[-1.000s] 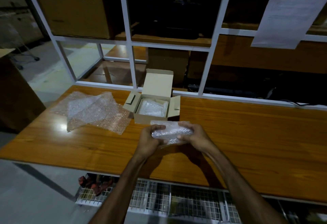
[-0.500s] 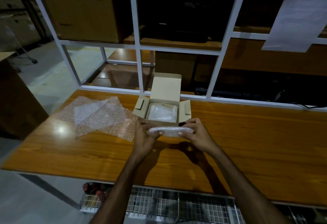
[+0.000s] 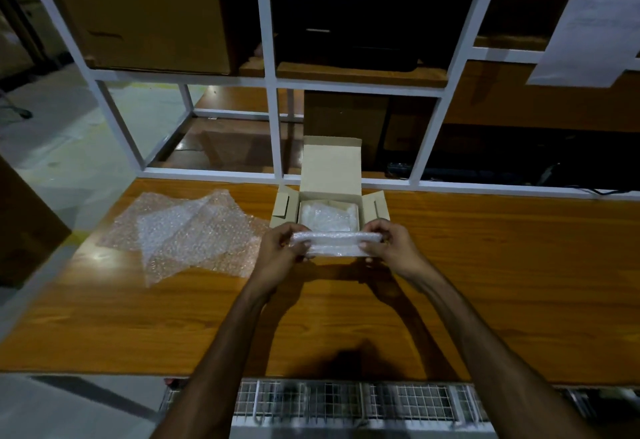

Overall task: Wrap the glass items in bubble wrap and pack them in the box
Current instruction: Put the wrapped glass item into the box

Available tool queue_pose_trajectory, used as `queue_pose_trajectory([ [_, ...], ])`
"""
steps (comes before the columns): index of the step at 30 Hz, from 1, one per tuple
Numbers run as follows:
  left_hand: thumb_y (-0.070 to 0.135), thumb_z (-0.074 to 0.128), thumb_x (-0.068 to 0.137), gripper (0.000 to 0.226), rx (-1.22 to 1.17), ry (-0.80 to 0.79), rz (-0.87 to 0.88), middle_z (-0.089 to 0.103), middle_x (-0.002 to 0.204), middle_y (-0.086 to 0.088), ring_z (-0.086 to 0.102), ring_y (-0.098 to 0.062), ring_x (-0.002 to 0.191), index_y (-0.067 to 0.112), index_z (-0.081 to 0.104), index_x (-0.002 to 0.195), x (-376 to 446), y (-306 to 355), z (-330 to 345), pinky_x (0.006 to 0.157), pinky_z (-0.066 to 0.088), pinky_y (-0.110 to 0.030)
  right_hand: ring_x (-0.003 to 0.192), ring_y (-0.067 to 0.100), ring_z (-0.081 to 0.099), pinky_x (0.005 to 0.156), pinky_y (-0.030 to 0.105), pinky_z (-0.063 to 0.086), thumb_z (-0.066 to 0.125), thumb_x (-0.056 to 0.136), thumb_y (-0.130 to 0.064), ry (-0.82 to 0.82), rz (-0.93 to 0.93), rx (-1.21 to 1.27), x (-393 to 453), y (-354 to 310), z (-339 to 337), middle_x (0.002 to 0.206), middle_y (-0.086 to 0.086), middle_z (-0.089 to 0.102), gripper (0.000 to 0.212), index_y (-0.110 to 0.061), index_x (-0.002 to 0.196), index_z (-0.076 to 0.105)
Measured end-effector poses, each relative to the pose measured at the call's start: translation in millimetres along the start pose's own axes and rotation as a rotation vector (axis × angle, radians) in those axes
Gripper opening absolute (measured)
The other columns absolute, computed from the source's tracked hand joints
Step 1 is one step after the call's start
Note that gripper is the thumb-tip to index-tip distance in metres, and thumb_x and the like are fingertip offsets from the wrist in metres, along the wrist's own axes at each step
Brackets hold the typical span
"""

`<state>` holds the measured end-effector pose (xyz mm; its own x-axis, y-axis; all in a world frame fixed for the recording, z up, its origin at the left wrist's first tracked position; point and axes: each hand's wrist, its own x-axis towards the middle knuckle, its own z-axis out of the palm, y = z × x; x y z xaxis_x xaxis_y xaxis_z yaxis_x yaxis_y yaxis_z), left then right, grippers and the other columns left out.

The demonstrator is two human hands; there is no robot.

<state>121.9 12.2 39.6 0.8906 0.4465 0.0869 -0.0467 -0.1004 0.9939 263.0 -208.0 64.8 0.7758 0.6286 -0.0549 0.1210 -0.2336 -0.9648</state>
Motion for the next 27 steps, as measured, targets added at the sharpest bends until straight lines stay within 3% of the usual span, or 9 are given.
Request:
queue_pose_trajectory([
  [5, -0.005, 0.066, 0.093, 0.013, 0.095, 0.013, 0.03, 0.072, 0.103, -0.008, 0.069, -0.019, 0.098, 0.004, 0.074, 0.096, 39.2, 0.6, -5.6, 0.072, 0.061, -0.028, 0.111, 0.023, 0.066, 0.088, 0.043, 0.062, 0.072, 0.088, 0.007, 0.041, -0.053, -0.104, 36.9, 6.2, -3.1, 0.109, 0.002, 0.069, 0.018, -0.008, 0.097, 0.069],
  [8, -0.007, 0.068, 0.092, 0.015, 0.155, 0.03, 0.038, 0.074, 0.097, -0.004, 0.07, -0.015, 0.093, 0.006, 0.075, 0.09, 66.0, 0.3, -6.1, 0.072, 0.063, -0.029, 0.099, 0.018, 0.069, 0.075, 0.03, 0.062, 0.07, 0.091, 0.007, 0.051, -0.064, -0.118, 60.7, 6.5, -8.1, 0.109, 0.004, 0.067, 0.012, -0.002, 0.099, 0.069],
  [10, -0.003, 0.071, 0.093, 0.017, 0.26, 0.061, 0.07, 0.075, 0.094, -0.001, 0.07, -0.007, 0.09, 0.012, 0.076, 0.086, 85.4, 0.1, -3.7, 0.073, 0.063, -0.027, 0.089, 0.009, 0.07, 0.069, 0.023, 0.059, 0.07, 0.094, 0.002, 0.073, -0.09, -0.158, 80.0, 9.3, -11.3, 0.105, 0.002, 0.069, 0.012, -0.009, 0.097, 0.071],
  [12, -0.001, 0.073, 0.092, 0.023, 0.408, 0.098, 0.146, 0.073, 0.089, 0.005, 0.068, -0.002, 0.087, 0.019, 0.075, 0.081, 106.0, -3.3, -1.4, 0.072, 0.056, -0.018, 0.084, 0.007, 0.067, 0.067, 0.021, 0.053, 0.072, 0.093, -0.001, 0.086, -0.133, -0.231, 102.1, 17.0, -16.3, 0.099, -0.003, 0.07, 0.017, -0.018, 0.093, 0.071],
  [15, -0.003, 0.07, 0.09, 0.023, 0.627, 0.132, 0.265, 0.069, 0.09, 0.006, 0.062, -0.002, 0.09, 0.019, 0.072, 0.084, 132.0, -11.7, -0.3, 0.079, 0.053, -0.025, 0.085, 0.009, 0.063, 0.07, 0.023, 0.046, 0.071, 0.092, 0.001, 0.086, -0.236, -0.383, 132.2, 25.6, -20.6, 0.097, -0.004, 0.07, 0.019, -0.018, 0.091, 0.071],
  [17, 0.001, 0.068, 0.092, 0.017, 0.724, 0.108, 0.322, 0.066, 0.097, 0.004, 0.059, -0.001, 0.094, 0.018, 0.069, 0.089, 145.3, -14.9, 0.9, 0.085, 0.051, -0.023, 0.092, 0.01, 0.059, 0.073, 0.022, 0.043, 0.067, 0.092, 0.003, 0.096, -0.285, -0.511, 146.4, 27.6, -22.9, 0.101, -0.003, 0.066, 0.021, -0.017, 0.094, 0.071],
  [19, 0.002, 0.066, 0.094, 0.017, 0.814, 0.077, 0.306, 0.065, 0.104, 0.001, 0.058, -0.006, 0.097, 0.018, 0.069, 0.091, 154.1, -14.3, 4.7, 0.09, 0.051, -0.024, 0.097, 0.009, 0.056, 0.077, 0.017, 0.042, 0.063, 0.093, 0.003, 0.089, -0.337, -0.615, 156.0, 29.4, -24.2, 0.105, -0.005, 0.06, 0.024, -0.019, 0.099, 0.069],
  [23, -0.002, 0.062, 0.095, 0.021, 0.959, -0.037, 0.158, 0.068, 0.115, -0.007, 0.061, -0.022, 0.111, 0.016, 0.073, 0.096, 168.8, -18.1, 14.2, 0.099, 0.055, -0.044, 0.1, 0.005, 0.051, 0.084, 0.023, 0.048, 0.058, 0.094, 0.004, -0.006, -0.406, -0.808, 174.6, 42.2, -25.6, 0.112, -0.004, 0.058, 0.025, -0.016, 0.105, 0.069],
  [27, 0.01, 0.059, 0.102, 0.017, 1.125, -0.054, 0.07, 0.06, 0.132, -0.006, 0.044, -0.028, 0.134, 0.015, 0.075, 0.104, 173.7, -18.0, 25.6, 0.115, 0.038, -0.047, 0.101, 0.012, 0.057, 0.089, 0.03, 0.055, 0.06, 0.097, 0.0, -0.095, -0.384, -0.932, 182.9, 52.6, -22.7, 0.121, 0.001, 0.06, 0.024, -0.013, 0.115, 0.069],
])
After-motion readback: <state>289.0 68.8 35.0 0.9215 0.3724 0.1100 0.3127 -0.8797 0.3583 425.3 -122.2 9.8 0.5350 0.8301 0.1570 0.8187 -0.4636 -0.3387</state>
